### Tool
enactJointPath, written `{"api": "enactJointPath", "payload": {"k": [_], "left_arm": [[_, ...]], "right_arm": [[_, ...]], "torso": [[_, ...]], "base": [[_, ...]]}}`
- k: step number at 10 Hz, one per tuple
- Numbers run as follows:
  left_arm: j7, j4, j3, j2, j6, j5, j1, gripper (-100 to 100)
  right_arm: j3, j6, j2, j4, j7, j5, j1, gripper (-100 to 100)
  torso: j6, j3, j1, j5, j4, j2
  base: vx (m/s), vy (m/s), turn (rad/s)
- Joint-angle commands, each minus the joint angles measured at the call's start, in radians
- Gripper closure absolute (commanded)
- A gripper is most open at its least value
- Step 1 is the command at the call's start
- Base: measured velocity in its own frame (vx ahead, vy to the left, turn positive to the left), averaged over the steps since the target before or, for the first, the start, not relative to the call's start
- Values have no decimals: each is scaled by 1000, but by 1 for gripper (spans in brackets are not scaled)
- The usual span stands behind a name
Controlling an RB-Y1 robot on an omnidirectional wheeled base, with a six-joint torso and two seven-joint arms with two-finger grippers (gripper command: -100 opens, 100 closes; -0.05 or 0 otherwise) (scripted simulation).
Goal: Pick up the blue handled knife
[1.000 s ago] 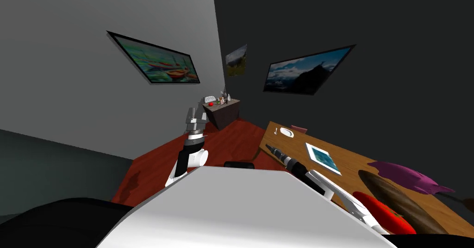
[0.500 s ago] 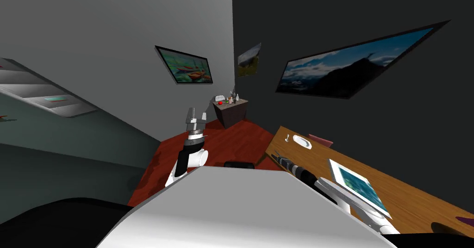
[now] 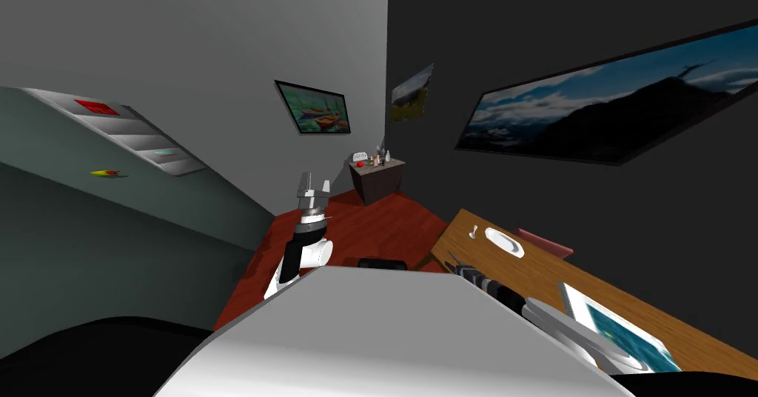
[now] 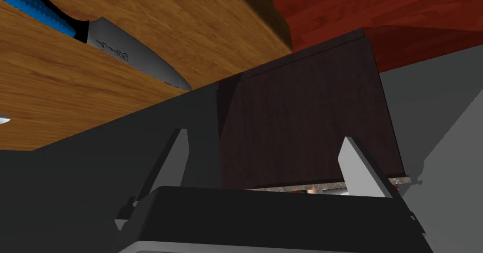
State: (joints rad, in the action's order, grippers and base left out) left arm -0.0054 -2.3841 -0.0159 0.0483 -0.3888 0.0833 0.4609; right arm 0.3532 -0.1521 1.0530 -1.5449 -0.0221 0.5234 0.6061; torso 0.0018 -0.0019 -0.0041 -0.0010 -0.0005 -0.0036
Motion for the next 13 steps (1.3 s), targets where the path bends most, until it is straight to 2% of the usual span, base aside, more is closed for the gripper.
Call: {"api": "enactJointPath", "payload": {"k": [1,4,5,7,8,11,12,13], "left_arm": [[0,0,0,0,0,0,0,0],[0,0,0,0,0,0,0,0],[0,0,0,0,0,0,0,0],[0,0,0,0,0,0,0,0],[0,0,0,0,0,0,0,0],[0,0,0,0,0,0,0,0],[0,0,0,0,0,0,0,0],[0,0,0,0,0,0,0,0]], "right_arm": [[22,5,2,35,-8,13,-15,-100],[91,30,37,134,-43,74,-3,-100],[91,30,37,134,-43,74,-3,-100],[135,44,52,189,-63,110,5,-100],[135,44,52,191,-63,110,5,-100],[194,60,69,261,-88,157,19,-100],[194,60,69,261,-88,157,19,-100],[211,63,74,280,-95,170,23,-100]], "torso": [[0,0,0,0,0,0],[0,-1,-1,0,0,-1],[0,-1,-1,0,0,-2],[0,0,0,0,0,0],[0,0,0,0,0,0],[0,0,1,0,0,0],[0,0,1,0,0,-1],[1,0,1,0,0,0]], "base": [[27,-17,92],[49,-26,259],[36,-29,115],[30,-24,233],[26,-22,76],[31,-15,213],[21,-17,41],[15,-3,97]]}}
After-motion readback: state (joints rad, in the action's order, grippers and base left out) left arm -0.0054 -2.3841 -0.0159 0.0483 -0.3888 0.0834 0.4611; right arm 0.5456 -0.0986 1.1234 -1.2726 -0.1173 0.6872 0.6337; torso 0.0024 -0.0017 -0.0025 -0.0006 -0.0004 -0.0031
